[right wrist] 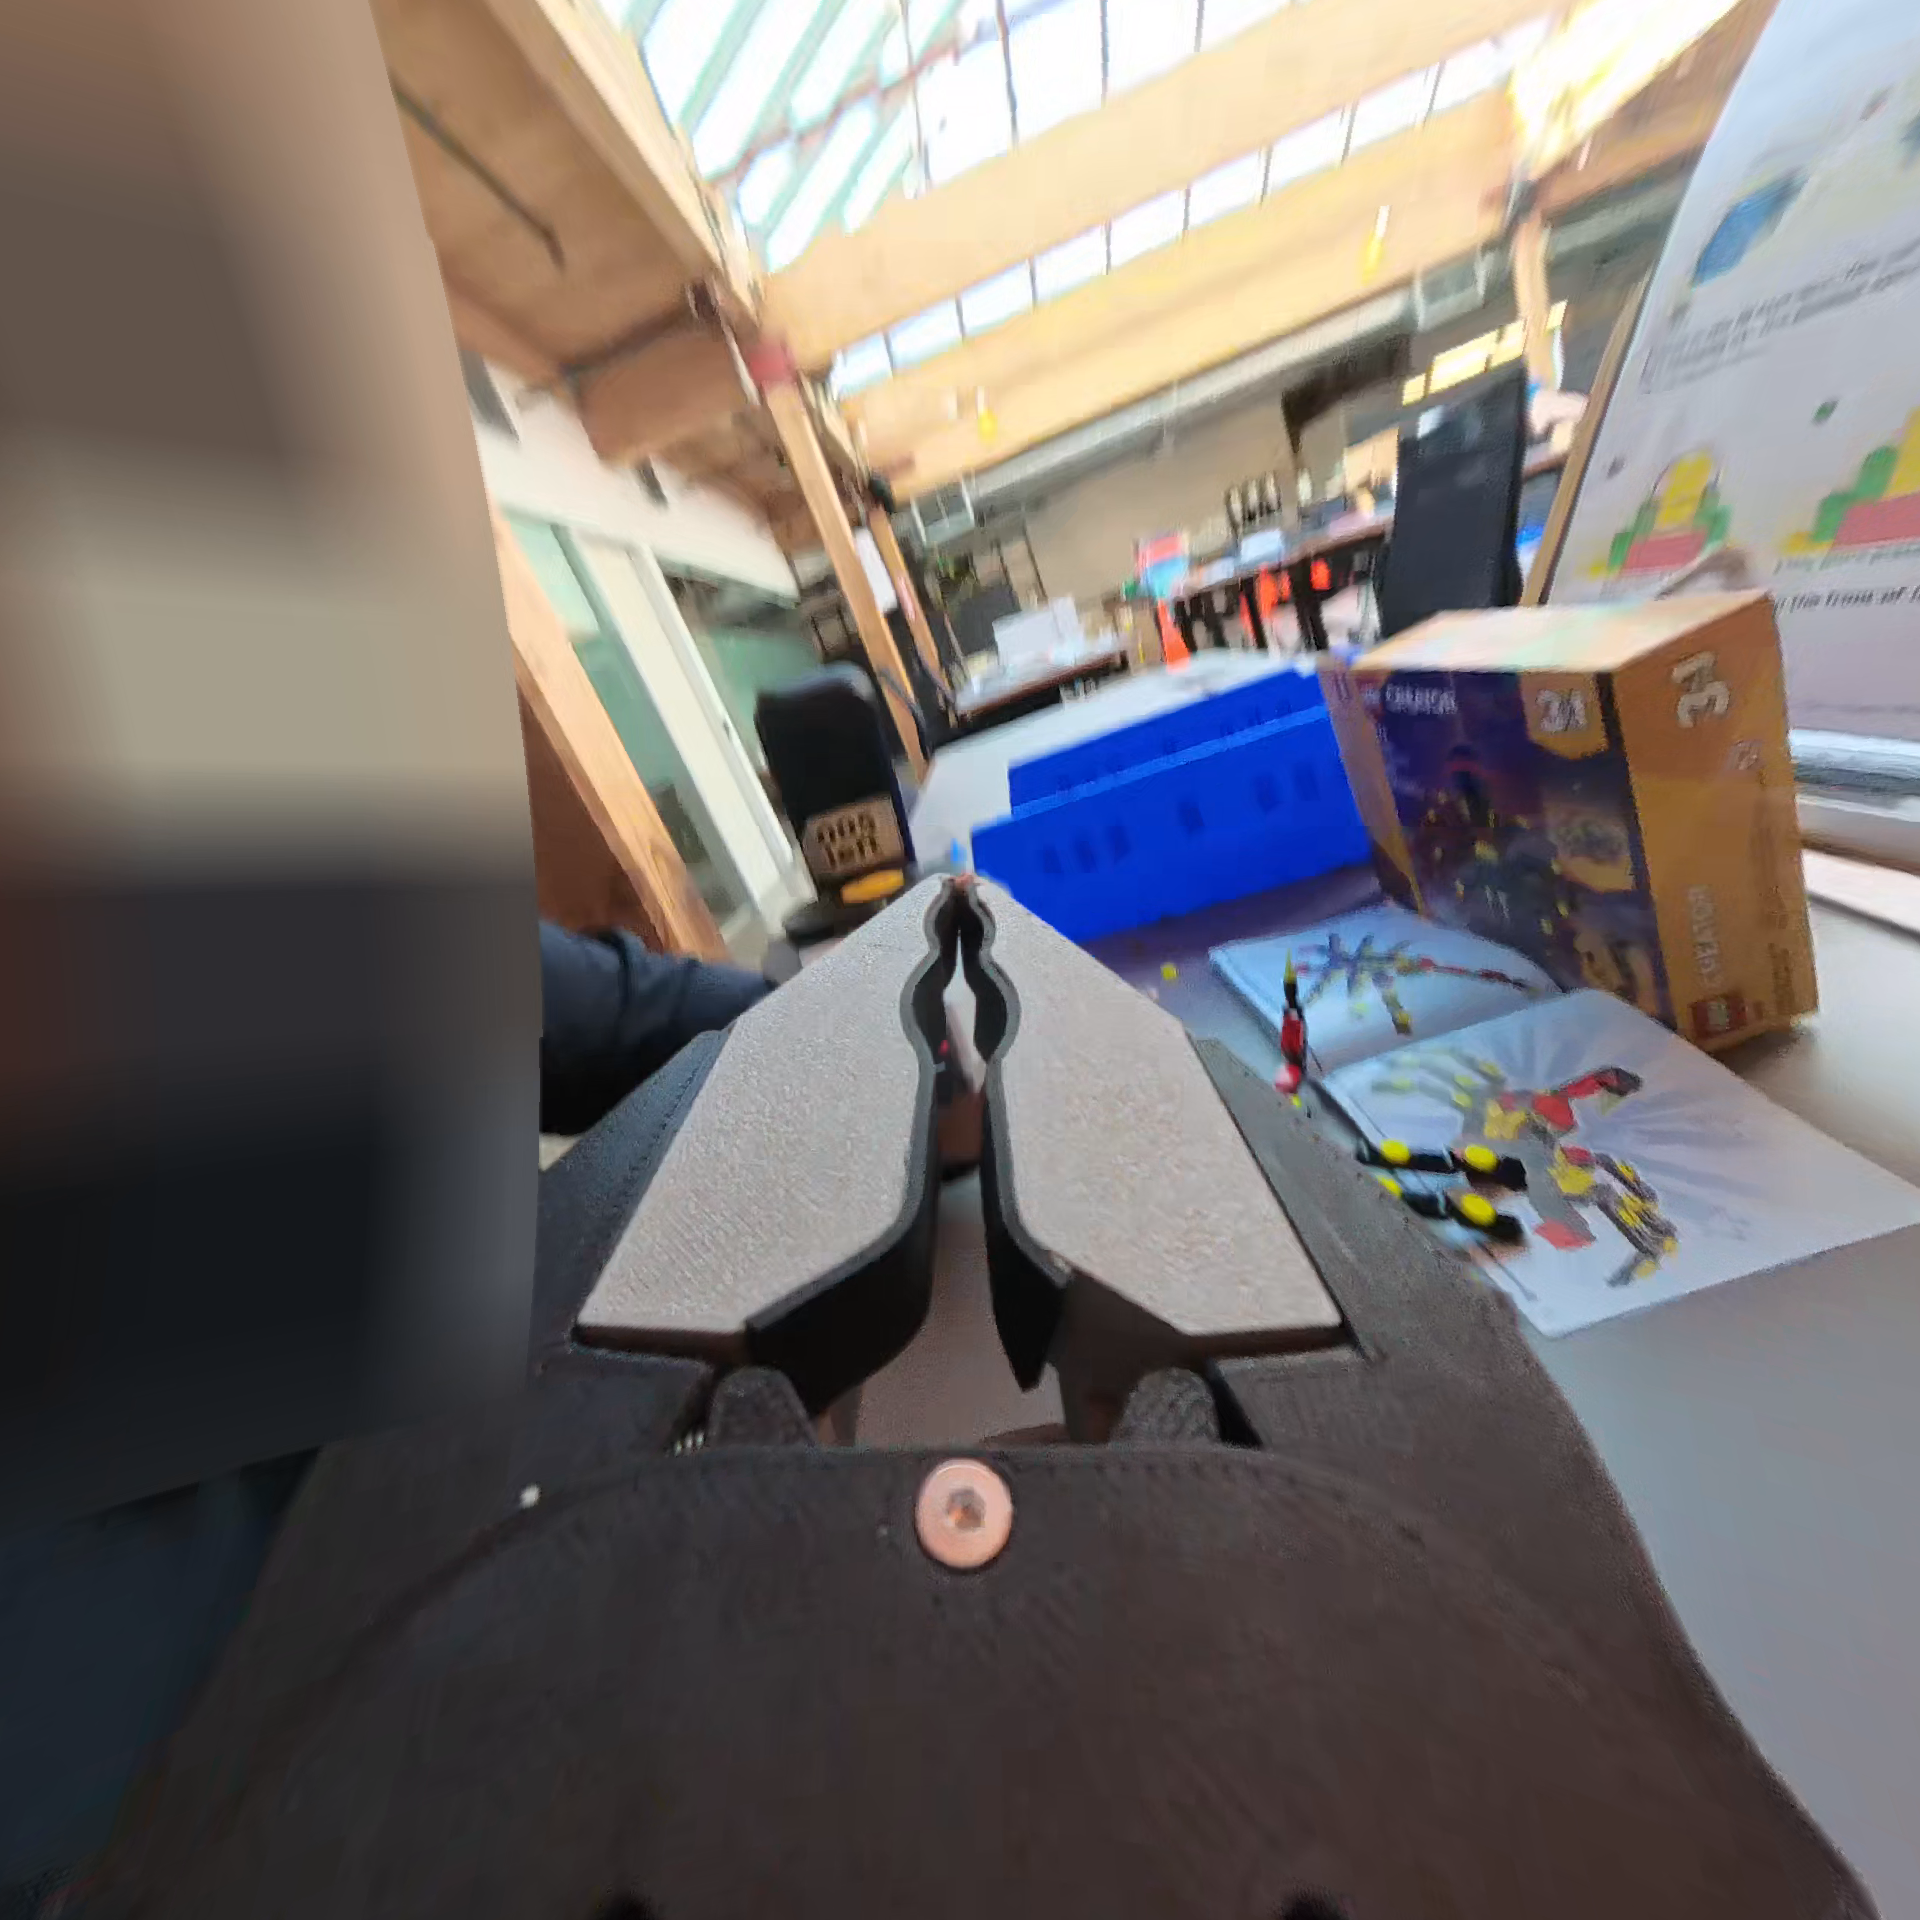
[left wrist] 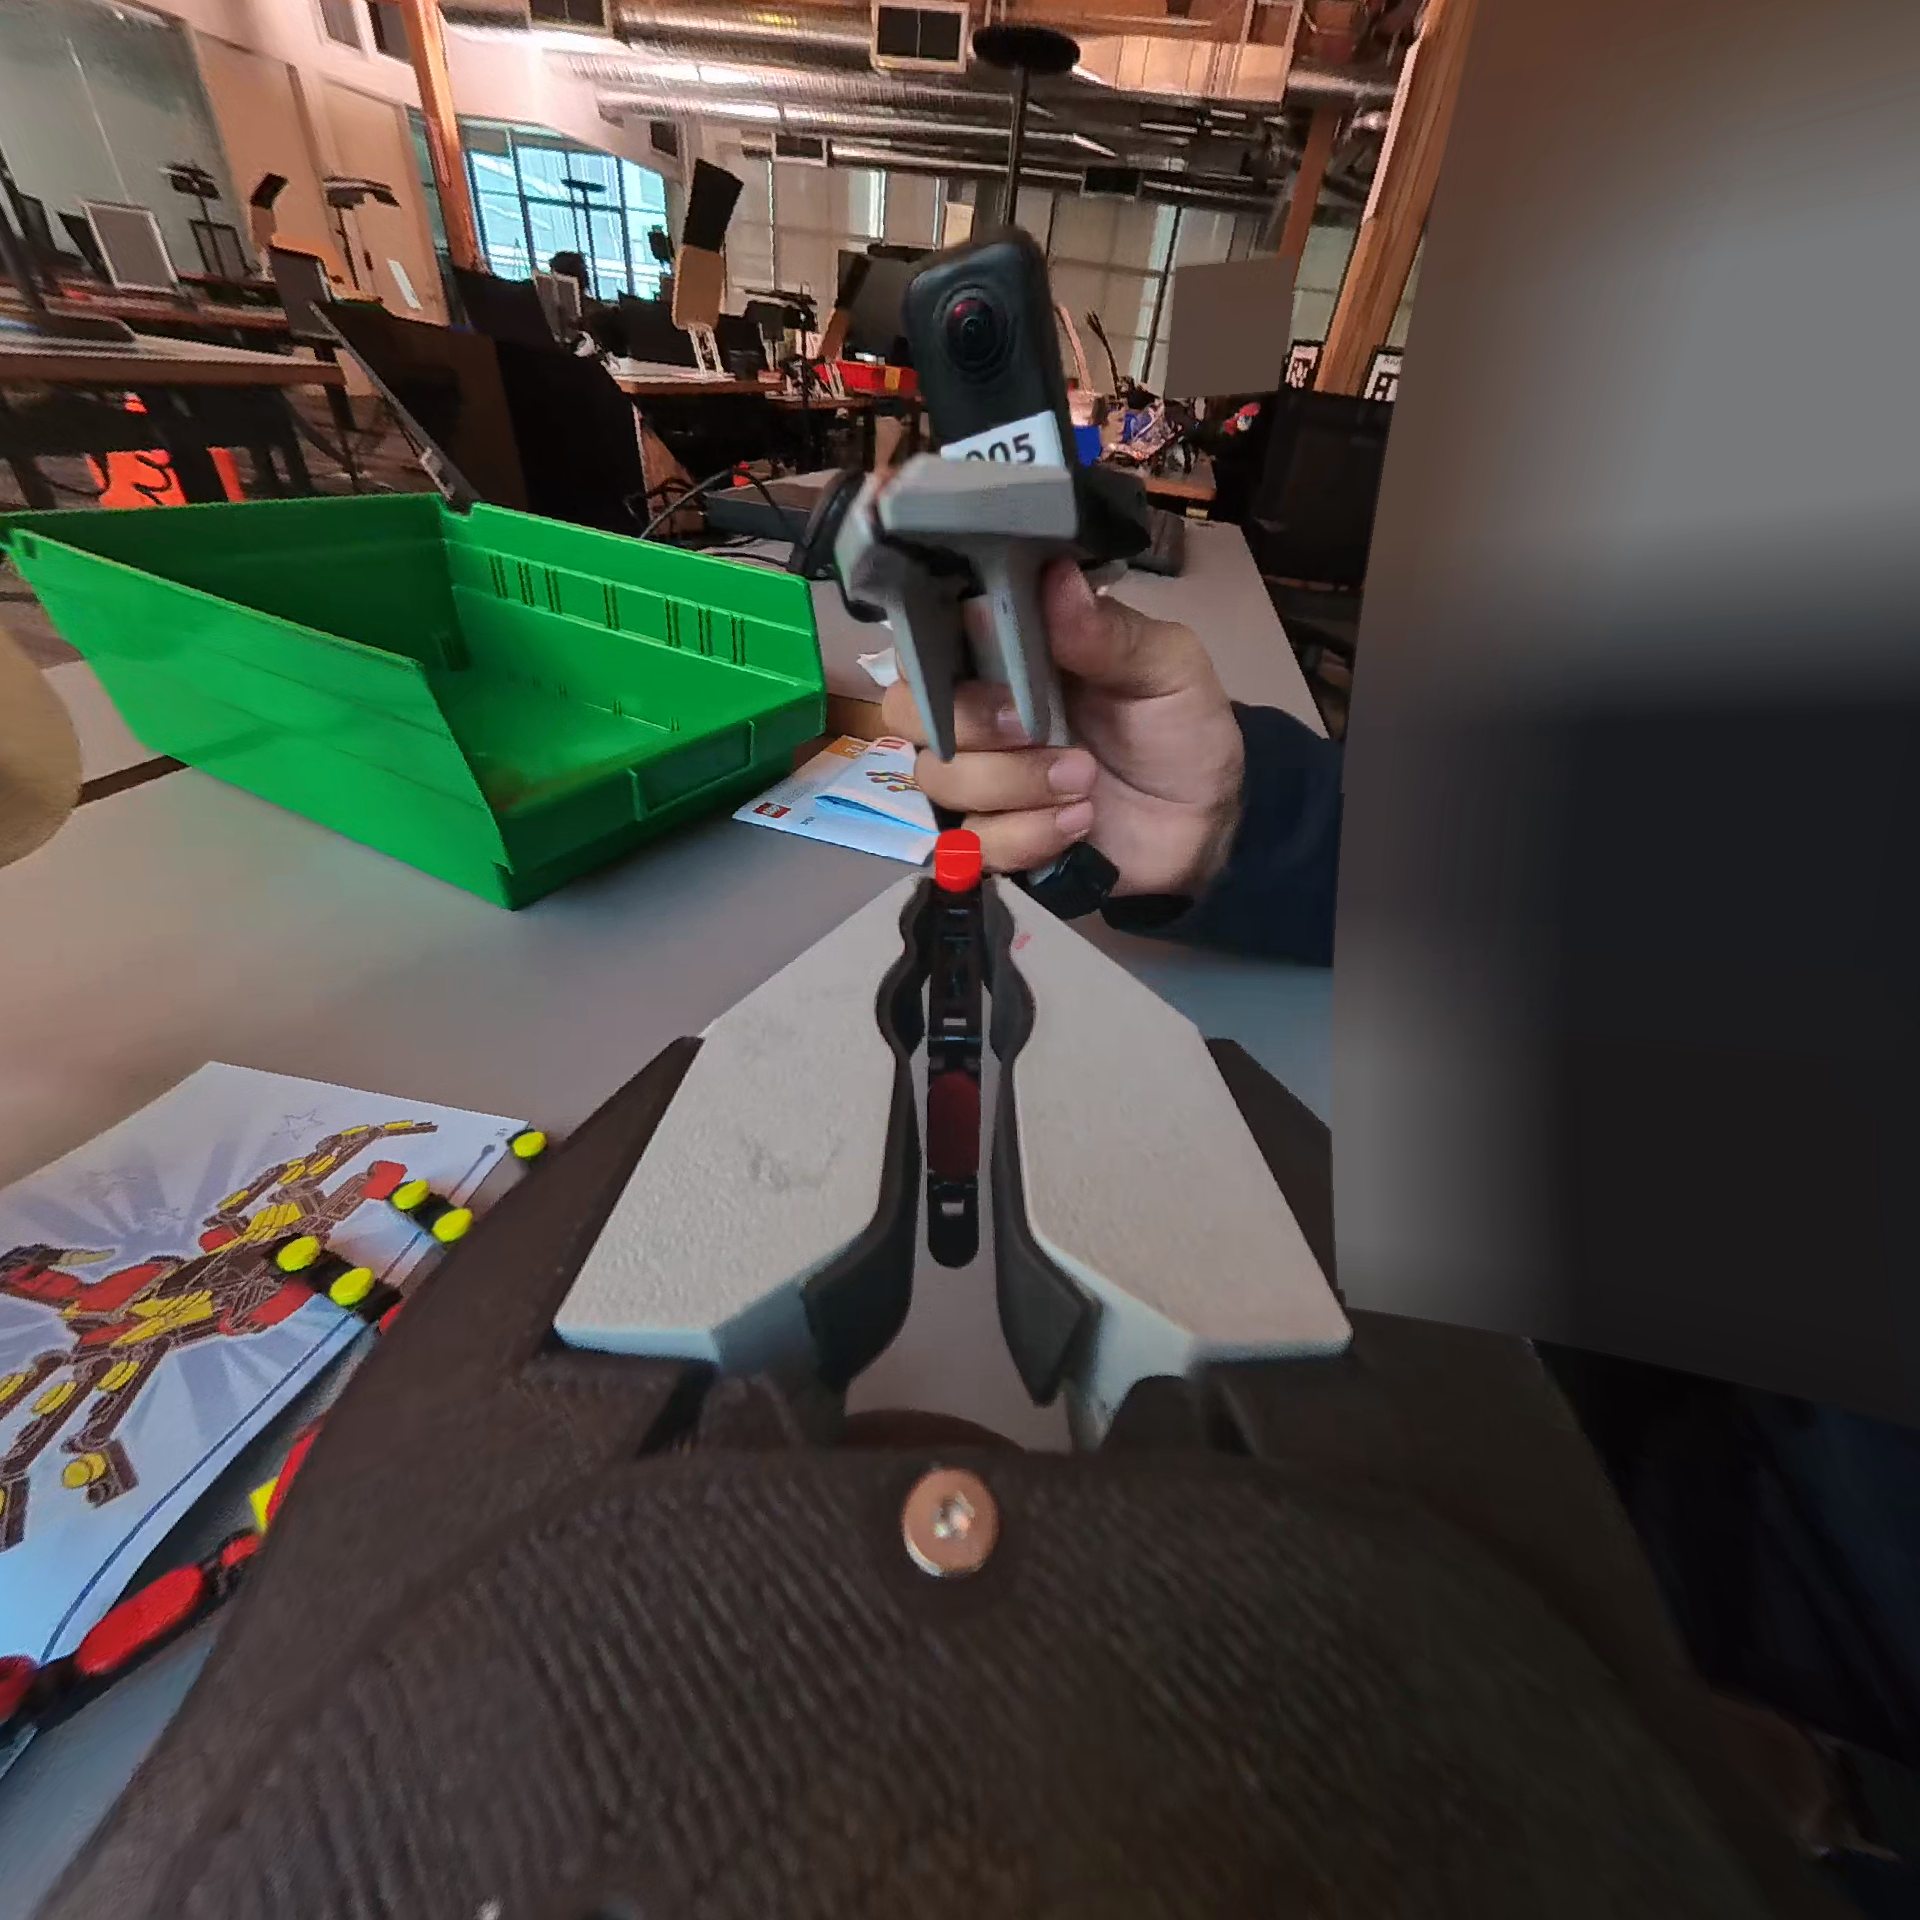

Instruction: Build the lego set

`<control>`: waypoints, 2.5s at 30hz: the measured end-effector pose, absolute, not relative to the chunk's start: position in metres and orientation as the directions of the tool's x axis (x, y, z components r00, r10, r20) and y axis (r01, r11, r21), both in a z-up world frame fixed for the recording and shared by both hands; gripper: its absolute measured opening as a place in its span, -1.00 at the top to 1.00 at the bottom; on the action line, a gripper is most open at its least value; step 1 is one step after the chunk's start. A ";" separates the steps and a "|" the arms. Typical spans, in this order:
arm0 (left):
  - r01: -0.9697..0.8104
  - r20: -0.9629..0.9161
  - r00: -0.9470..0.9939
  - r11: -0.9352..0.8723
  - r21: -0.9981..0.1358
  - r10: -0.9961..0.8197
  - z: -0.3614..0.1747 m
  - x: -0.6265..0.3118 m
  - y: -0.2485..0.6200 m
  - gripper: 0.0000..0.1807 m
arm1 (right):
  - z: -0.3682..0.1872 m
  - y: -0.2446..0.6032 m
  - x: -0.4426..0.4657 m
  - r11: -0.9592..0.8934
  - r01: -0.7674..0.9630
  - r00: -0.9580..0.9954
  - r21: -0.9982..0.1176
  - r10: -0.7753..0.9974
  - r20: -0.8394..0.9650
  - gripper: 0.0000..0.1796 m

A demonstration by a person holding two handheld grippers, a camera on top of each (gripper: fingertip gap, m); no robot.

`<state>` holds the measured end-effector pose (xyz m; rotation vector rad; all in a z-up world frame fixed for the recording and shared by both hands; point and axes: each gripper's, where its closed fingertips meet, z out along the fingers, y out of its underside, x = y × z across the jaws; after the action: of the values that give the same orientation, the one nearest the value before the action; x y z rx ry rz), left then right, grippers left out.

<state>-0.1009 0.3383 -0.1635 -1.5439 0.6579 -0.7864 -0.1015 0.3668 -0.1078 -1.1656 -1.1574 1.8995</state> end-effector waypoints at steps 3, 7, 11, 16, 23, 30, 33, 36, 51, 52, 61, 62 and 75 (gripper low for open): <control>0.050 0.156 0.607 -0.158 -0.986 -0.779 -0.167 -0.107 0.341 0.95 | -0.130 0.355 -0.108 -0.227 0.106 -0.383 -0.968 0.889 -0.250 1.00; 0.085 0.231 0.565 -0.223 -0.971 -0.792 -0.170 -0.107 0.340 0.95 | -0.151 0.344 -0.115 -0.075 0.206 -0.360 -0.976 0.922 -0.147 0.87; 0.139 0.318 0.508 -0.288 -0.948 -0.800 -0.168 -0.107 0.337 0.95 | -0.157 0.336 -0.116 -0.057 0.229 -0.395 -0.972 0.907 -0.147 1.00; 0.127 0.314 0.498 -0.290 -0.949 -0.808 -0.168 -0.106 0.335 0.95 | -0.161 0.336 -0.118 -0.099 0.248 -0.402 -0.964 0.895 -0.195 0.92; 0.120 0.308 0.507 -0.288 -0.950 -0.805 -0.169 -0.106 0.335 0.95 | -0.161 0.332 -0.119 -0.115 0.242 -0.418 -0.963 0.884 -0.211 0.97; 0.121 0.312 0.516 -0.293 -0.948 -0.797 -0.171 -0.108 0.338 0.95 | -0.162 0.333 -0.121 -0.130 0.245 -0.416 -0.961 0.881 -0.225 0.93; 0.117 0.312 0.515 -0.295 -0.948 -0.798 -0.171 -0.108 0.337 0.95 | -0.161 0.336 -0.122 -0.128 0.235 -0.399 -0.963 0.891 -0.216 0.90; 0.109 0.308 0.514 -0.295 -0.949 -0.801 -0.173 -0.105 0.337 0.95 | -0.162 0.336 -0.122 -0.125 0.239 -0.397 -0.963 0.892 -0.215 0.91; 0.106 0.306 0.521 -0.295 -0.950 -0.797 -0.175 -0.107 0.338 0.95 | -0.166 0.332 -0.126 -0.122 0.238 -0.404 -0.964 0.890 -0.212 0.95; 0.107 0.306 0.520 -0.295 -0.950 -0.798 -0.175 -0.107 0.338 0.95 | -0.166 0.332 -0.126 -0.116 0.235 -0.404 -0.965 0.891 -0.205 0.95; 0.149 0.221 0.584 -0.165 -0.975 -0.781 -0.156 -0.110 0.340 0.95 | -0.146 0.334 -0.131 -0.224 0.119 -0.373 -0.967 0.893 -0.252 0.95; 0.151 0.207 0.604 -0.145 -0.978 -0.769 -0.154 -0.112 0.341 0.95 | -0.144 0.335 -0.132 -0.276 0.107 -0.372 -0.955 0.880 -0.296 0.95; 0.183 0.300 0.617 -0.239 -0.954 -0.727 -0.168 -0.123 0.352 0.95 | -0.158 0.345 -0.142 -0.379 0.148 -0.347 -0.914 0.845 -0.406 0.95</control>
<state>-0.1231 0.3520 -0.1680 -1.5956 0.4649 -0.9091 -0.1419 0.3447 -0.1578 -1.3679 -1.3246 1.7779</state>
